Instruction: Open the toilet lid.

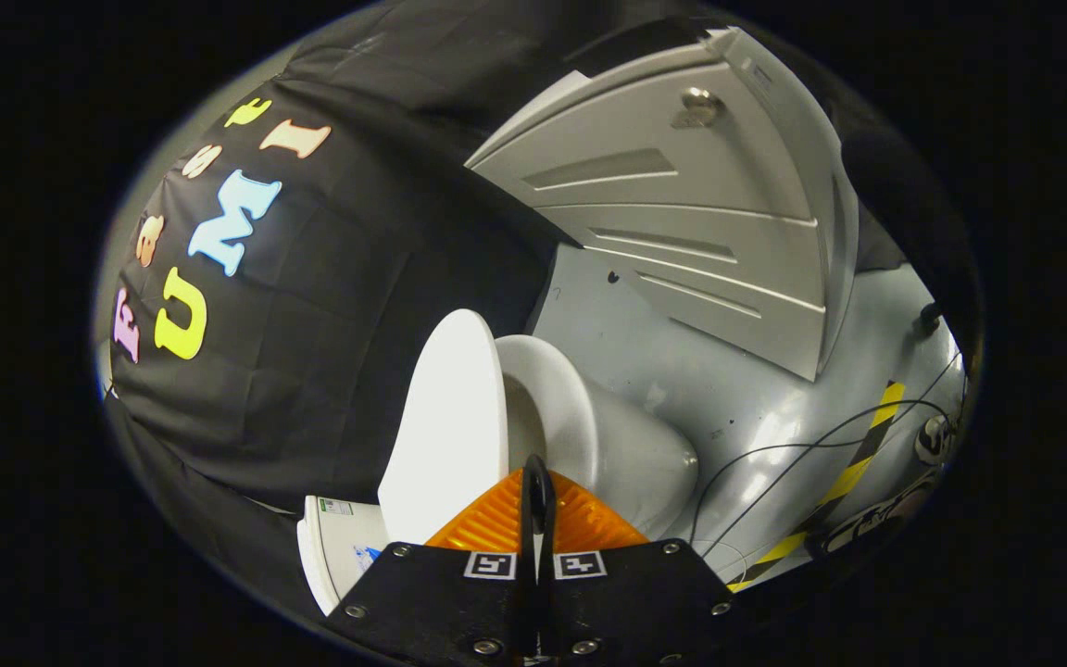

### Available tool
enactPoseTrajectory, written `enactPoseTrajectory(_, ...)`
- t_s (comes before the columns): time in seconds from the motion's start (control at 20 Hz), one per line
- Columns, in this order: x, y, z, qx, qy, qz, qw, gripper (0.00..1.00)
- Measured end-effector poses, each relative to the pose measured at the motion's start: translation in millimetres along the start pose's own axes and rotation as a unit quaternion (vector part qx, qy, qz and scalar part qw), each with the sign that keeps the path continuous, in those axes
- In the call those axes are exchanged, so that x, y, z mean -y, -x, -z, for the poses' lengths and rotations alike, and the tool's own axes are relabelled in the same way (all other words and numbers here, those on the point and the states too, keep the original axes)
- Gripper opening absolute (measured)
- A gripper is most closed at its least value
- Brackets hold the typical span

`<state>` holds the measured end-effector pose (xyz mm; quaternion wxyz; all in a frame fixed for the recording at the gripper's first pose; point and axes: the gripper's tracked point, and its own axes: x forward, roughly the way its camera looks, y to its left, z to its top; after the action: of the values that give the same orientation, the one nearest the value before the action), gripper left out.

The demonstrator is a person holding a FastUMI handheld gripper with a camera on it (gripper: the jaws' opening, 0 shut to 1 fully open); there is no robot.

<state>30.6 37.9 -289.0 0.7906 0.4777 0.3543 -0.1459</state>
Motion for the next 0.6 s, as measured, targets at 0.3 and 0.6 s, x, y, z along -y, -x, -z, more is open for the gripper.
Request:
enactPoseTrajectory(0.3,-46,32,-8,0.023,0.038,-0.008,0.999,0.01)
enactPoseTrajectory(0.6,-97,63,-9,0.052,0.128,-0.014,0.99,0.0)
